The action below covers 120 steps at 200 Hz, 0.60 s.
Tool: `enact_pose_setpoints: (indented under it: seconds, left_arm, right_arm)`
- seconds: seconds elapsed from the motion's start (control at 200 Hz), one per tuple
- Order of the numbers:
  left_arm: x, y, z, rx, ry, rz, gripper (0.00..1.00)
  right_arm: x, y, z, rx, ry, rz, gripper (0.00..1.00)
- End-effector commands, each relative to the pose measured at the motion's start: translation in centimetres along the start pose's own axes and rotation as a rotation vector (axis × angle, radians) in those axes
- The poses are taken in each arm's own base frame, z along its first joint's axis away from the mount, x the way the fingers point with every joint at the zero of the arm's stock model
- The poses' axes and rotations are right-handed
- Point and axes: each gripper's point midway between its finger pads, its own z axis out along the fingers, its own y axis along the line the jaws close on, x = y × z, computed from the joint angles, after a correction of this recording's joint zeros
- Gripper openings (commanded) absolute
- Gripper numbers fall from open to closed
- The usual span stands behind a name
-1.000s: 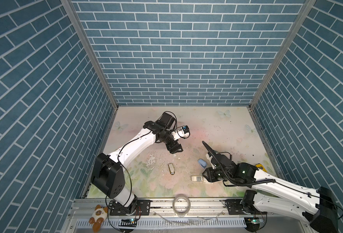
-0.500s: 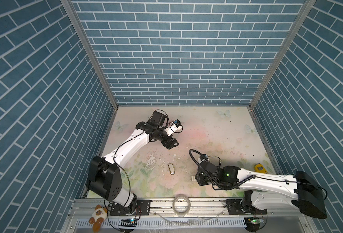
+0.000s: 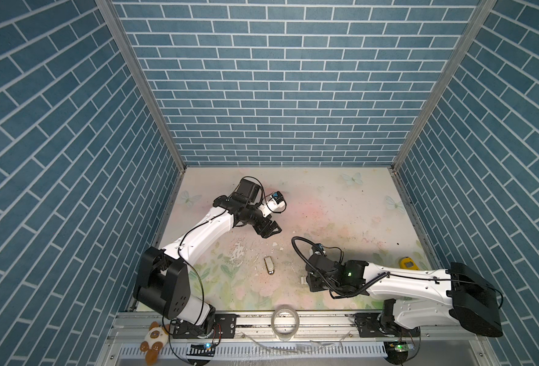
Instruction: Load the staples into the stapler
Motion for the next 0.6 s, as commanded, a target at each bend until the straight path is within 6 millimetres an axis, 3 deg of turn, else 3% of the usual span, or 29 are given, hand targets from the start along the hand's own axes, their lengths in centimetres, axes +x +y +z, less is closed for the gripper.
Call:
enact_pose_setpoints:
  seconds: [0.0, 0.595]
  left_arm:
    - [-0.5, -0.8, -0.4, 0.027, -0.032, 0.028, 0.78]
    - [-0.3, -1.6, -0.4, 0.059, -0.046, 0.038, 0.77]
  right_arm:
    - [-0.5, 0.2, -0.3, 0.005, -0.02, 0.019, 0.34]
    - [0.2, 0.1, 1.3, 0.077, 0.055, -0.005, 0.33]
